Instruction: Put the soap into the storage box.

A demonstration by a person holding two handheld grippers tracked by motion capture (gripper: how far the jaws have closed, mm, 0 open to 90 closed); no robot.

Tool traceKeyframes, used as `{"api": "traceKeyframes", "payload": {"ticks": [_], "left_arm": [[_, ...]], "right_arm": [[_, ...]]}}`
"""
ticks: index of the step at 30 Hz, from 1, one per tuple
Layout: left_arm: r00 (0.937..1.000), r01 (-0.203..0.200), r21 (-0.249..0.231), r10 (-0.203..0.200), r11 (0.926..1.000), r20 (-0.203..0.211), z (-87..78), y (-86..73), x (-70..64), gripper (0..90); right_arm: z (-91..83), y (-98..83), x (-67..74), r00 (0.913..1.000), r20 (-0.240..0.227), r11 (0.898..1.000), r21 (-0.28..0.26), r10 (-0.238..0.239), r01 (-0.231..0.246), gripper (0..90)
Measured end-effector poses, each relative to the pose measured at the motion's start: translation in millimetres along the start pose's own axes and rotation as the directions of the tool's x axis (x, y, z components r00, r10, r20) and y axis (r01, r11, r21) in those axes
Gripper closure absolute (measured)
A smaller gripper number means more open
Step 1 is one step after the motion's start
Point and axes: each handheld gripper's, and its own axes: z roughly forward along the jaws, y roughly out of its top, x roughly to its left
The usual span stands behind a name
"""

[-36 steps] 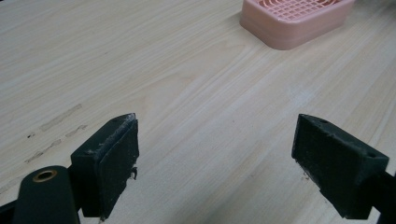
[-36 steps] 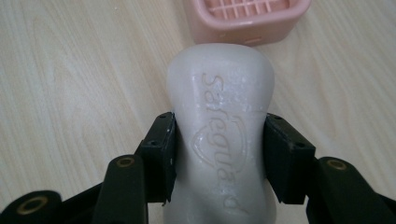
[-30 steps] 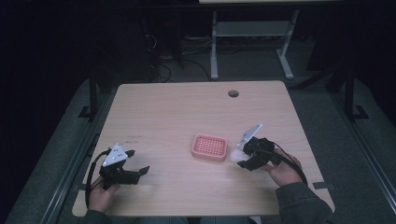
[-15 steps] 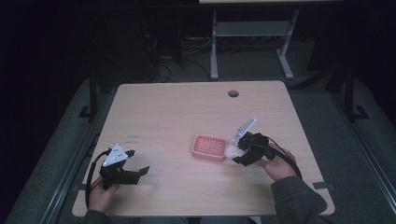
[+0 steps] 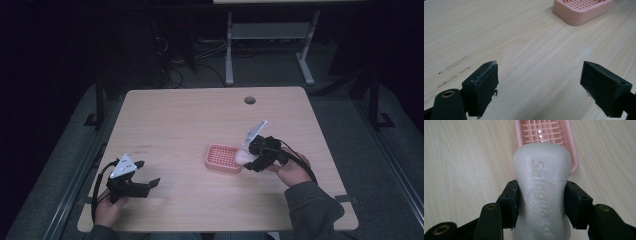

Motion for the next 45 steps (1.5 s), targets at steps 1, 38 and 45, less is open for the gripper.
{"api": "traceKeyframes", "payload": {"ticks": [1,38,45], "left_arm": [[1.0000,-0.001,0.002,0.001,1.0000,0.000,-0.1,0.1,0.1,14.5],[1.0000,-0.001,-0.002,0.001,1.0000,0.002,-0.5,0.5,-0.1,14.5],[1.0000,-0.003,-0.003,0.003,1.0000,0.000,-0.6,0.6,0.4,14.5]], "right_arm": [[0.0,1.4,-0.6,1.0000,0.001,1.000,0.002,0.000,0.000,48.8],[37.3,62.9,-10.1,0.9962,-0.052,0.997,0.030,-0.069,0.071,49.0],[55.7,65.3,-16.8,0.9964,-0.057,0.995,0.070,-0.063,0.067,48.9]]}}
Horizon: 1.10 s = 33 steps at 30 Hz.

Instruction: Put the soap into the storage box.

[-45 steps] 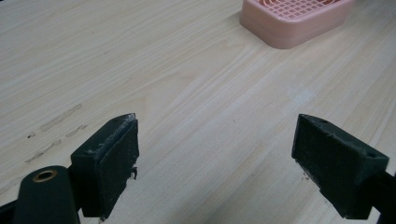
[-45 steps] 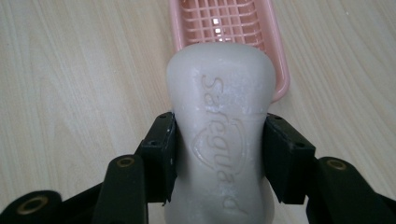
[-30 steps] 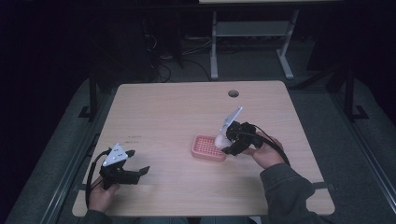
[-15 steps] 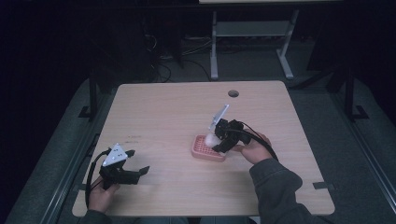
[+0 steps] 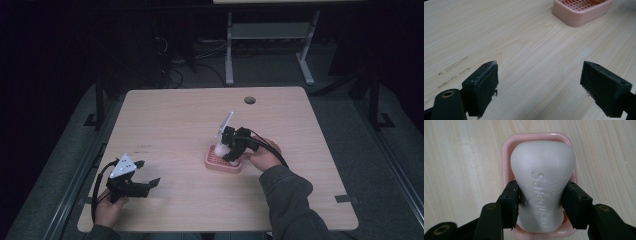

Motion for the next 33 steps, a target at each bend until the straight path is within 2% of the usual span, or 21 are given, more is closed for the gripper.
{"api": "traceKeyframes", "payload": {"ticks": [12,18,24,28,33], "left_arm": [[1.0000,0.001,0.000,-0.001,1.0000,0.001,0.1,0.1,-0.2,14.5],[1.0000,0.003,0.001,-0.003,1.0000,0.003,0.2,0.1,-0.3,14.5],[1.0000,0.002,0.000,-0.002,1.0000,0.003,0.1,0.1,-0.5,14.5],[1.0000,0.000,0.003,0.000,1.0000,0.003,0.2,0.5,-1.0,14.5],[1.0000,-0.001,0.002,0.001,1.0000,0.003,1.0,0.4,-1.3,14.5]], "right_arm": [[23.0,11.6,1.7,0.9993,0.008,0.999,0.033,-0.035,0.035,48.4],[28.7,12.5,0.8,0.9996,-0.001,0.999,0.041,-0.030,0.030,46.7],[22.0,8.3,-0.6,0.9999,0.002,1.000,0.014,0.011,-0.012,36.1],[12.6,2.9,-0.3,0.9994,0.003,0.999,-0.002,0.035,-0.035,34.9],[2.2,-6.0,1.3,0.9987,0.013,0.999,0.015,0.050,-0.050,33.8]]}}
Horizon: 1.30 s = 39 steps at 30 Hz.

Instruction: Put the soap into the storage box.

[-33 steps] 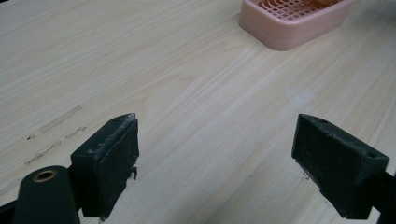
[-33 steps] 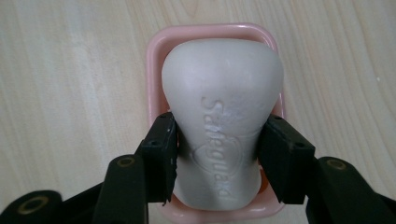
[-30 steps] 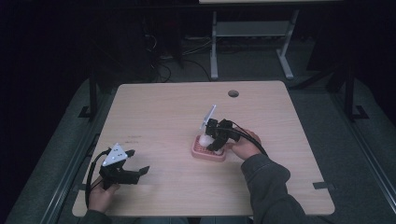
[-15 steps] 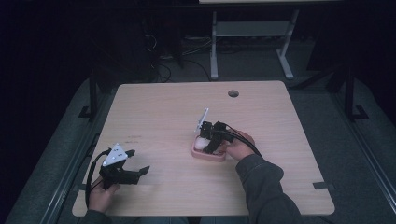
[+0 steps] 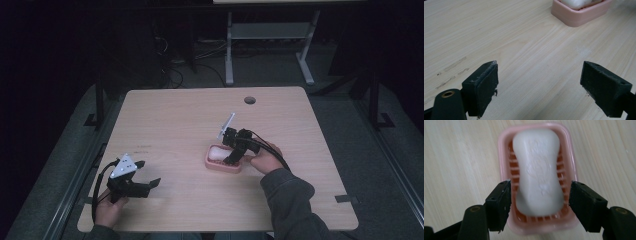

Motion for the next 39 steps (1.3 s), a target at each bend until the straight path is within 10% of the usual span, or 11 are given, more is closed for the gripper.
{"api": "traceKeyframes", "payload": {"ticks": [17,39], "left_arm": [[1.0000,-0.005,0.004,0.005,1.0000,0.002,0.5,0.3,-0.8,14.5],[1.0000,-0.002,0.002,0.002,1.0000,0.002,0.3,0.3,-0.1,14.5]], "right_arm": [[6.4,-21.2,-12.0,0.9986,-0.036,0.999,0.006,0.039,-0.039,36.7],[15.6,-0.5,-21.2,0.9968,0.024,0.996,0.053,-0.076,0.075,32.1]]}}
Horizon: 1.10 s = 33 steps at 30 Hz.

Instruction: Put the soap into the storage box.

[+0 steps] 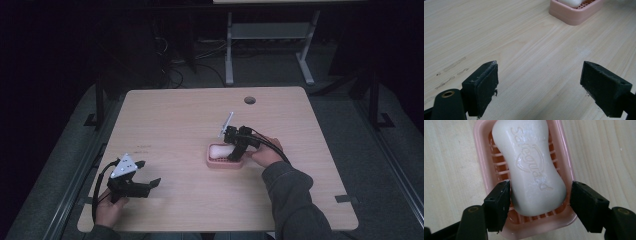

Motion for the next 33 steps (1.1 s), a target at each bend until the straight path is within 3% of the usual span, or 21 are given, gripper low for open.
{"api": "traceKeyframes", "payload": {"ticks": [7,24,33], "left_arm": [[1.0000,-0.005,0.004,0.005,1.0000,0.002,0.2,0.4,-0.9,14.5],[1.0000,-0.007,0.005,0.007,1.0000,0.001,0.9,0.3,-1.8,14.5],[1.0000,-0.005,0.005,0.005,1.0000,0.000,0.5,0.2,-2.0,14.5]], "right_arm": [[-10.6,-8.4,4.4,0.9991,-0.014,0.997,-0.060,0.039,-0.040,29.1],[-37.9,-30.1,11.8,0.9967,-0.015,0.991,-0.110,0.080,-0.081,26.6],[-45.3,-59.9,17.4,0.9909,-0.021,0.977,-0.167,0.133,-0.135,26.6]]}}
